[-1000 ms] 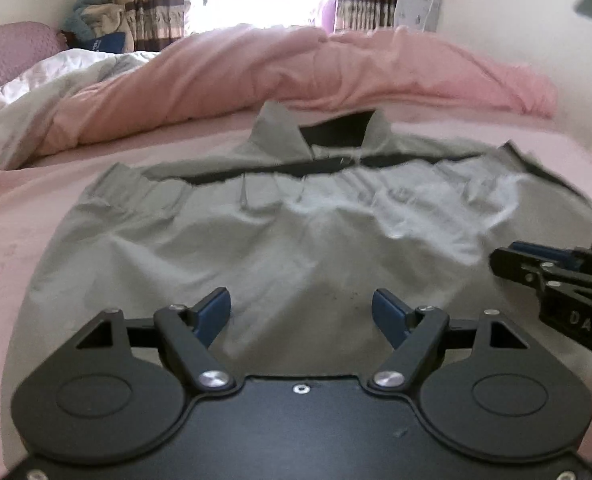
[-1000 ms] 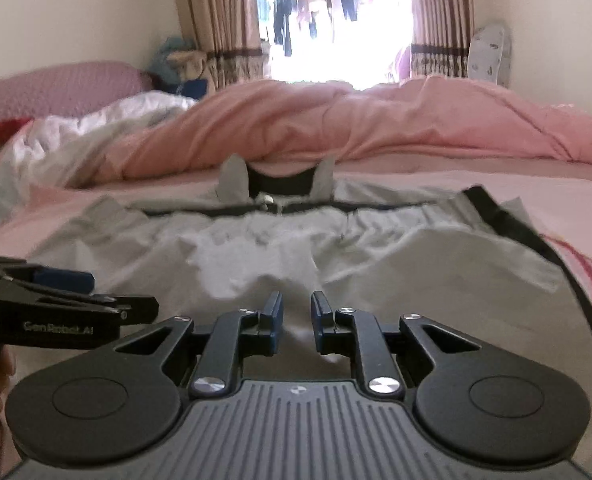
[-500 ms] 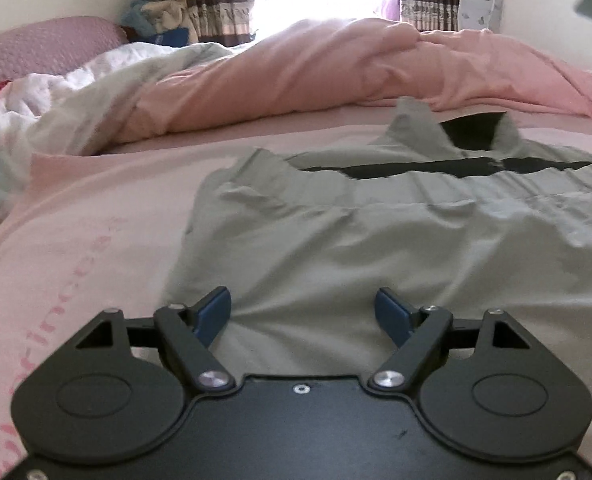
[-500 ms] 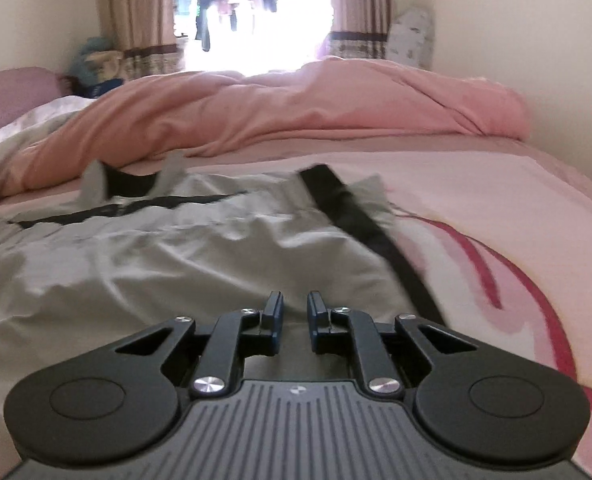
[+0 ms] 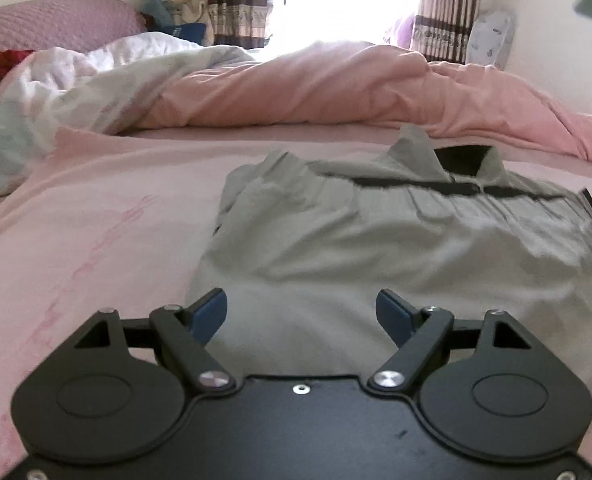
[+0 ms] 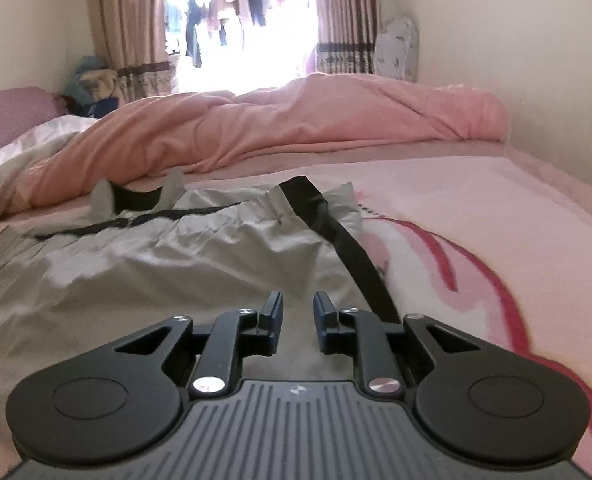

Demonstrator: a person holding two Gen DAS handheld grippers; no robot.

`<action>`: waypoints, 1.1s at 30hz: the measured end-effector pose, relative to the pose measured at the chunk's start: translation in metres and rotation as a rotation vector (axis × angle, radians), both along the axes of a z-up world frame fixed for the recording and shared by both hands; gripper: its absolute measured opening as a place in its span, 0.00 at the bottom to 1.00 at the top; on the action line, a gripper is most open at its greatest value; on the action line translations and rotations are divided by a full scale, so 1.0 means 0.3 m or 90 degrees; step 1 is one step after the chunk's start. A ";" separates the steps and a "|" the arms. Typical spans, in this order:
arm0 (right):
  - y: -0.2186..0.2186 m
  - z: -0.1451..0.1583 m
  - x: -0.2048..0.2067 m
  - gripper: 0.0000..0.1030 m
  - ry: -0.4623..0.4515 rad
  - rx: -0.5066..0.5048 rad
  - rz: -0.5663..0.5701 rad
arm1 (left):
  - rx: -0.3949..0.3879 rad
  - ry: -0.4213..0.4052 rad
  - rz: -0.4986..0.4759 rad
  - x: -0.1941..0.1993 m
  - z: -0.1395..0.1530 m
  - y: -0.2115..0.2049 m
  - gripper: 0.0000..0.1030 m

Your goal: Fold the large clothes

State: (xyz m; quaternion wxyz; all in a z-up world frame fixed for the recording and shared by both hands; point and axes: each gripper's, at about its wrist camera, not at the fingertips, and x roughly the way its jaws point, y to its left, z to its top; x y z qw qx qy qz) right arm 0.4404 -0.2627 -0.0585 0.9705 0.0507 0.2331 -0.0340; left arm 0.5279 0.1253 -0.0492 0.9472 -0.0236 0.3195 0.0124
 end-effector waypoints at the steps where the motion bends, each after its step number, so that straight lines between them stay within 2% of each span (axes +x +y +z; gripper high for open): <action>1: -0.008 -0.007 -0.024 0.22 0.007 -0.001 0.001 | -0.002 0.002 0.001 -0.044 -0.006 0.007 0.81; 4: -0.031 -0.048 -0.055 0.22 0.038 -0.011 -0.006 | -0.011 0.027 0.000 -0.120 -0.052 0.030 0.81; 6: -0.051 -0.087 -0.054 0.22 0.061 -0.019 -0.025 | 0.000 0.052 0.015 -0.132 -0.099 0.048 0.82; 7: -0.062 -0.106 -0.058 0.22 0.064 -0.016 -0.026 | -0.010 0.060 0.020 -0.134 -0.123 0.064 0.83; 9: -0.063 -0.129 -0.076 0.22 0.049 -0.031 -0.019 | -0.025 0.041 0.014 -0.147 -0.145 0.088 0.85; 14: -0.035 -0.126 -0.075 0.22 0.053 -0.058 -0.030 | -0.011 0.039 0.022 -0.152 -0.147 0.084 0.87; 17: -0.003 -0.079 -0.071 0.24 0.065 -0.058 -0.063 | -0.016 0.053 0.027 -0.147 -0.108 0.075 0.84; 18: 0.025 -0.059 -0.076 0.24 0.054 -0.061 -0.063 | -0.015 0.044 0.020 -0.154 -0.090 0.071 0.84; 21: 0.163 -0.001 -0.097 0.24 0.007 -0.060 0.013 | 0.022 0.003 0.020 -0.186 -0.045 0.056 0.84; 26: 0.418 0.050 -0.072 0.26 -0.020 -0.036 0.136 | 0.006 0.037 0.028 -0.151 -0.067 0.075 0.84; 29: 0.533 0.030 -0.024 0.26 -0.007 -0.053 0.151 | -0.002 0.067 0.034 -0.129 -0.115 0.096 0.86; 31: 0.568 -0.010 0.016 0.26 0.031 -0.058 0.132 | -0.047 0.060 0.041 -0.138 -0.139 0.138 0.87; 33: 0.570 -0.060 0.032 0.26 0.057 -0.044 0.115 | -0.049 0.056 0.042 -0.150 -0.138 0.147 0.87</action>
